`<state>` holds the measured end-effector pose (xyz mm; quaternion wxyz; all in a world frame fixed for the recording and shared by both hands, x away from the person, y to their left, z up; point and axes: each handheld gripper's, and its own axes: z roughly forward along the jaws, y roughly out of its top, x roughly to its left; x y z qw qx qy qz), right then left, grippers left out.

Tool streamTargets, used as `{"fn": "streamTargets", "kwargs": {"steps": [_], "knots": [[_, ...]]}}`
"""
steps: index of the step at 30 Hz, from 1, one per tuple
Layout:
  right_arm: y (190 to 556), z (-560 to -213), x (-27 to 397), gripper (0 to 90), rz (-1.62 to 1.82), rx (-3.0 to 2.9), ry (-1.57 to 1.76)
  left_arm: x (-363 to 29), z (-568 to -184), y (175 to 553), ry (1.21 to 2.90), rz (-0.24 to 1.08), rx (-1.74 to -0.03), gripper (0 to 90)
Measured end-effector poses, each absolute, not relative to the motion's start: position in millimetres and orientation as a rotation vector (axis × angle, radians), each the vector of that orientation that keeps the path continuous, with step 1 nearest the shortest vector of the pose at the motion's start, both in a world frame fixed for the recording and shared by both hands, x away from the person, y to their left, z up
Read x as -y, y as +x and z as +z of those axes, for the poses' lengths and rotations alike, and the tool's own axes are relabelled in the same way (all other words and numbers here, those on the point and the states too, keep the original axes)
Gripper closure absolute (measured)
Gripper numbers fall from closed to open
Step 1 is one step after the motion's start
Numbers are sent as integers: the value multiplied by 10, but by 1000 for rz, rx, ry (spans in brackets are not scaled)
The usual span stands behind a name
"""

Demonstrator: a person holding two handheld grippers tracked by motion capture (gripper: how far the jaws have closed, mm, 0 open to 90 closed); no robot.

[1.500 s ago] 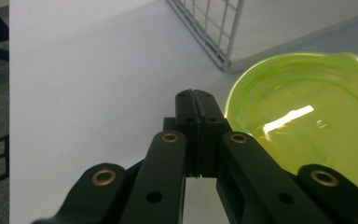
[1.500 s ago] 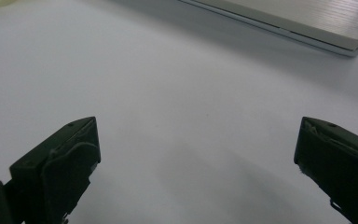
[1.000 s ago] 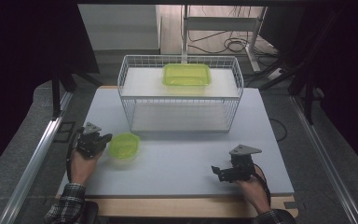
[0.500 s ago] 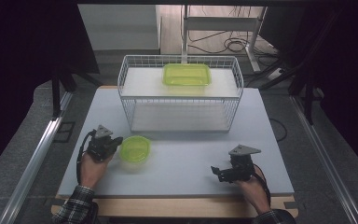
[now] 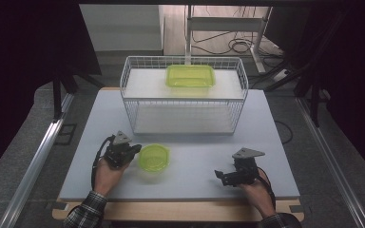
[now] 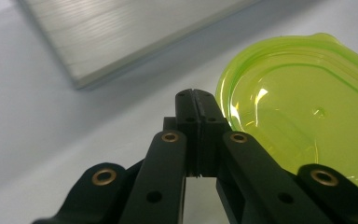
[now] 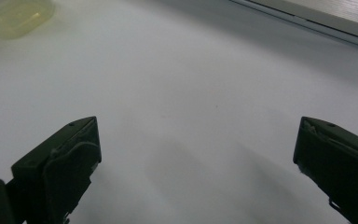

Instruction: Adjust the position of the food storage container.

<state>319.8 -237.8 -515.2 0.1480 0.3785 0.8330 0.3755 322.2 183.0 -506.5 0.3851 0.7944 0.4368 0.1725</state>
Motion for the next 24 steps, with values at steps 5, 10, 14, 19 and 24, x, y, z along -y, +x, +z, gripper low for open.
{"fn": "streamTargets", "kwargs": {"steps": [5,10,14,19,24], "knots": [[3199,-5151,2384,7,1080,-2394,1092,-1705,-5059,3205,2032,405,-1080,900],[3199,-5151,2388,7,1085,-2391,1095,-1718,-5036,3185,2028,422,-1078,900],[3202,-5152,2390,6,1083,-2395,1094,-1763,-5057,3154,2031,424,-1091,900],[3199,-5149,2392,6,1088,-2392,1092,-1810,-5156,3071,2092,375,-1090,900],[3197,-5154,2388,7,1084,-2397,1090,-1727,-5268,3031,2163,255,-1021,900]]}}
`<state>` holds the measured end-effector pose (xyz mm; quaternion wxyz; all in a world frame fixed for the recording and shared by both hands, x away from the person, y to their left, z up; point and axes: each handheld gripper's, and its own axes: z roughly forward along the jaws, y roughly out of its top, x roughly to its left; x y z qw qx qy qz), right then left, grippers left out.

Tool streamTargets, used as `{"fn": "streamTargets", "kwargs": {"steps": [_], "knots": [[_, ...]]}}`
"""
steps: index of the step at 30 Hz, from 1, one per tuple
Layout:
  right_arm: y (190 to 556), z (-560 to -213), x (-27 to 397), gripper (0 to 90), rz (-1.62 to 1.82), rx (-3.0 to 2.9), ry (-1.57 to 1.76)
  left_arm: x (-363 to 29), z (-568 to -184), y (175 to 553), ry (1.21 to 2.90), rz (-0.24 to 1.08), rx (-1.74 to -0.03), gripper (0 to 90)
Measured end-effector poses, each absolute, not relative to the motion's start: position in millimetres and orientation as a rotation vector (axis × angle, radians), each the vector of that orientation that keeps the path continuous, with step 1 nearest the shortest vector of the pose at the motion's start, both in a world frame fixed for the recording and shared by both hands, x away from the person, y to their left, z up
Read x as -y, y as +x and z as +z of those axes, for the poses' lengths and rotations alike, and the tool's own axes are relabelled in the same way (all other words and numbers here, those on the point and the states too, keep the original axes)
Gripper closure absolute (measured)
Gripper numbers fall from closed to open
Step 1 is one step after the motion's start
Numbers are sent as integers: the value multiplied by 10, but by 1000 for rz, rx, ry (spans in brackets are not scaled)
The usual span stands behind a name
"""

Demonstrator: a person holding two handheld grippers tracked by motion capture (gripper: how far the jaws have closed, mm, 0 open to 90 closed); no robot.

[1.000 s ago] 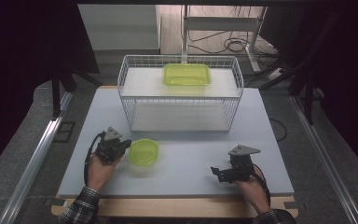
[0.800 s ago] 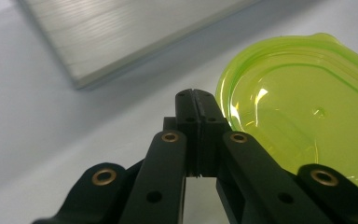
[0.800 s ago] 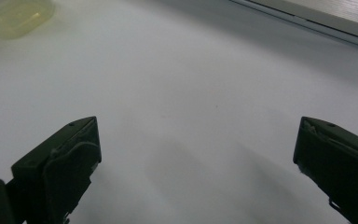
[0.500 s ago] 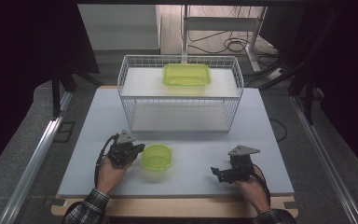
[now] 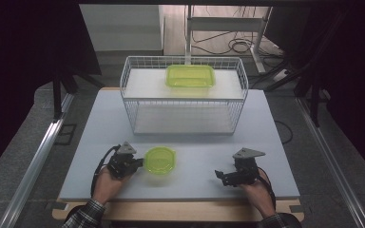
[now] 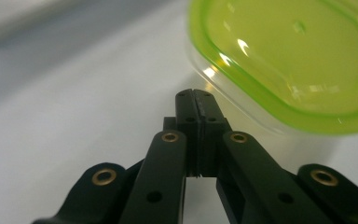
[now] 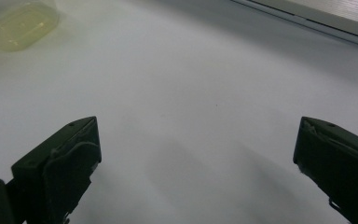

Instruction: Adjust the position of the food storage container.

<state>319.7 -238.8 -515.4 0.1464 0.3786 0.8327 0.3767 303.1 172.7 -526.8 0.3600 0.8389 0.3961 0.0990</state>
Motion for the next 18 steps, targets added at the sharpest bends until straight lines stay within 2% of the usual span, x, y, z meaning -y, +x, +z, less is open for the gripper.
{"fn": "streamTargets", "kwargs": {"steps": [18], "knots": [[3201,-5158,2376,16,1084,-2419,1080,-1339,-5231,3011,2186,203,-907,900]]}}
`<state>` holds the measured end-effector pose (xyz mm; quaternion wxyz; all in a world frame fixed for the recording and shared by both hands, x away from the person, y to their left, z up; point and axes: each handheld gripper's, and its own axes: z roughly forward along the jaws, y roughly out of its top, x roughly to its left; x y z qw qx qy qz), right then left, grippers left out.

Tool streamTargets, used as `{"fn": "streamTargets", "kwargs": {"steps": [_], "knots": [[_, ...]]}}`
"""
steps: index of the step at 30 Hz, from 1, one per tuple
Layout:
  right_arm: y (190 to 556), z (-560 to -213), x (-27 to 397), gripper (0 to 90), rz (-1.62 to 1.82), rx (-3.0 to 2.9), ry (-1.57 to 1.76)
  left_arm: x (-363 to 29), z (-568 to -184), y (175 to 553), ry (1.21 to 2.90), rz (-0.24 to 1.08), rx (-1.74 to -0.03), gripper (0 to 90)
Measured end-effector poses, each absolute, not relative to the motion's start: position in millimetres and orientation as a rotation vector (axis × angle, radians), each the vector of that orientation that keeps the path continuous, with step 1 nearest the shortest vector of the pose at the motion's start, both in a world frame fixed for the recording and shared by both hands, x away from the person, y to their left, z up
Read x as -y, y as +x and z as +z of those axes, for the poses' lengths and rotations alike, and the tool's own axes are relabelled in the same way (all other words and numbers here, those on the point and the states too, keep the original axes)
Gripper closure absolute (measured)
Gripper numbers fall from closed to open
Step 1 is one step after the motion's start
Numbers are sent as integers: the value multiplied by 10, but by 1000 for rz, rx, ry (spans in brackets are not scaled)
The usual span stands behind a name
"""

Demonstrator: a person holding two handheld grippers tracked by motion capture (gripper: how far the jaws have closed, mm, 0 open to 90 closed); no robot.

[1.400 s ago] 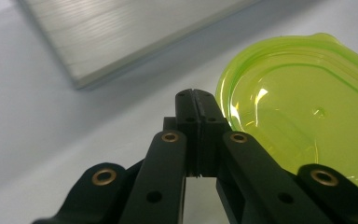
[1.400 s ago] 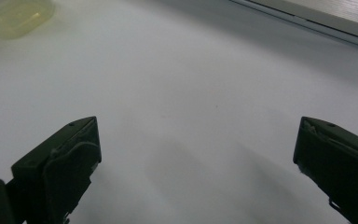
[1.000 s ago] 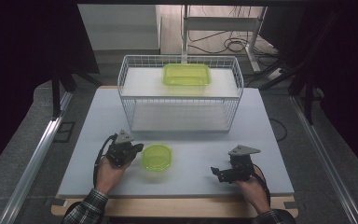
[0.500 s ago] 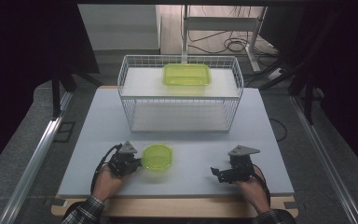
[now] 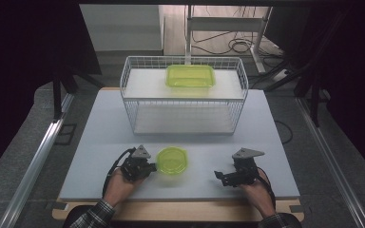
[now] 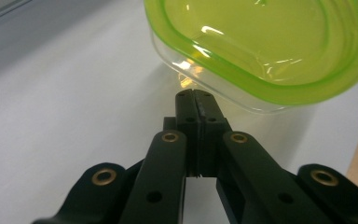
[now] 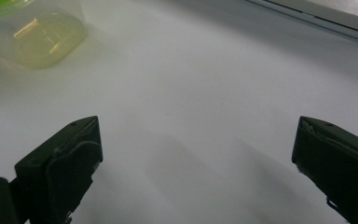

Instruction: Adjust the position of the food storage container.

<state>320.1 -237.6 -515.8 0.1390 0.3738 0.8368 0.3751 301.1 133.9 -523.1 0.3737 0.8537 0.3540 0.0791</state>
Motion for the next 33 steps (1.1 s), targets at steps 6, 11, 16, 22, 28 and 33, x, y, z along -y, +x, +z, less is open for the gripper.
{"fn": "streamTargets", "kwargs": {"steps": [6,11,16,22,28,33], "knots": [[3201,-5161,2370,16,1084,-2421,1075,-1189,-5223,3023,2188,195,-867,900],[3200,-5158,2366,16,1082,-2426,1077,-1046,-5241,3005,2199,178,-836,900],[3198,-5155,2363,19,1082,-2428,1077,-937,-5245,2999,2198,171,-817,900],[3195,-5155,2353,19,1078,-2433,1063,-1009,-5238,2954,2192,199,-828,892],[3184,-5141,2349,18,1100,-2435,1055,-1265,-5156,2857,2125,290,-882,579],[3173,-5133,2336,18,1115,-2434,1051,-1375,-5160,2774,2096,343,-907,288]]}}
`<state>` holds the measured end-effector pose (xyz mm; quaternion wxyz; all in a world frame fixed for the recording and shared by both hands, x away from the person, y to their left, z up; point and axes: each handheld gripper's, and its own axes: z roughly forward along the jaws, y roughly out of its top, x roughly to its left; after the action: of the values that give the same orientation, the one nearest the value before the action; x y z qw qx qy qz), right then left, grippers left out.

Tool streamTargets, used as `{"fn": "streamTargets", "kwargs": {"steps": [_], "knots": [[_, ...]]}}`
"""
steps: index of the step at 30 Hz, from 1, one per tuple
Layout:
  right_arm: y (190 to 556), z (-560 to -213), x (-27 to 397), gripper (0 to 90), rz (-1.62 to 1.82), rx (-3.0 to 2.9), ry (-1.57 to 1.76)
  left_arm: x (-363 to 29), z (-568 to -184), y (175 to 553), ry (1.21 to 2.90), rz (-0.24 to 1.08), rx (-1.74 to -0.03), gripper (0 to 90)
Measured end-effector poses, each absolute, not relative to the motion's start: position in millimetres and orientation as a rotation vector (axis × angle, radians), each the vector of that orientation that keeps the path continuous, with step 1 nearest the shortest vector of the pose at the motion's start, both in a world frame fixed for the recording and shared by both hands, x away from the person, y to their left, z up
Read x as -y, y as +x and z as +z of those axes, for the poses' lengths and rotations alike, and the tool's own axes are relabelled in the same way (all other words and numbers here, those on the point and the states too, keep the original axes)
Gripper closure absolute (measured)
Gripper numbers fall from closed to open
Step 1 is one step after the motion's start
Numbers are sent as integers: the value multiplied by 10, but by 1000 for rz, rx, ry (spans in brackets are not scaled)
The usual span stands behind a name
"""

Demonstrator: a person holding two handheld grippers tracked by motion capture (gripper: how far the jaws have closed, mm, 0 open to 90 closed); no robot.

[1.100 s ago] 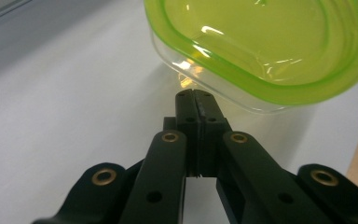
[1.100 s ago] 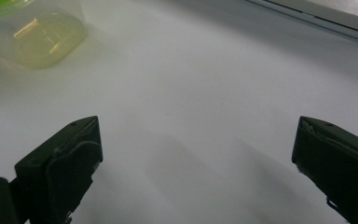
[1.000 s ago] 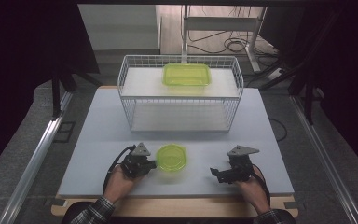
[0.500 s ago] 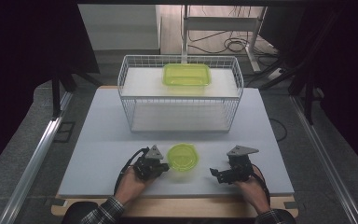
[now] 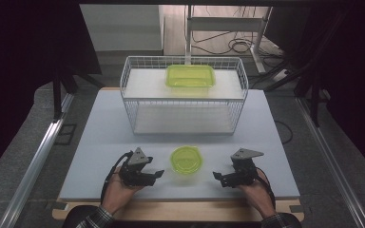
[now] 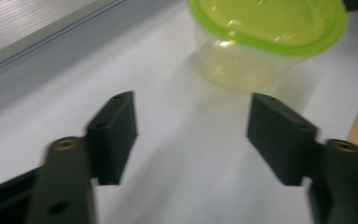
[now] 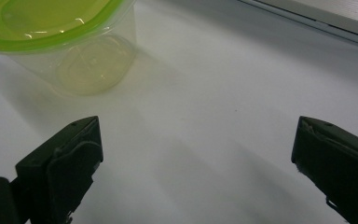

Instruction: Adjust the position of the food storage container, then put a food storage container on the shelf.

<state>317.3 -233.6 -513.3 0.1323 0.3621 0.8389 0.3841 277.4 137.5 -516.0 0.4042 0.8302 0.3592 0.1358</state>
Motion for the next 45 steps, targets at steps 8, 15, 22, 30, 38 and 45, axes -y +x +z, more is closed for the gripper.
{"fn": "streamTargets", "kwargs": {"steps": [8,15,22,30,38,45], "knots": [[3171,-5132,2336,18,1138,-2433,1066,-1449,-5188,2637,2118,388,-925,83],[3174,-5124,2346,0,1165,-2422,1078,-1513,-5253,2606,2129,415,-920,29],[3190,-5086,2380,8,1213,-2402,1086,-1538,-5285,2606,2137,422,-908,3],[3220,-5068,2373,23,1248,-2456,1088,-1522,-5308,2580,2183,456,-894,2],[3282,-4948,2293,26,1277,-2466,1107,-1547,-5303,2562,2177,459,-900,2],[3370,-4864,2179,20,1302,-2529,1137,-1539,-5313,2555,2188,464,-894,4]]}}
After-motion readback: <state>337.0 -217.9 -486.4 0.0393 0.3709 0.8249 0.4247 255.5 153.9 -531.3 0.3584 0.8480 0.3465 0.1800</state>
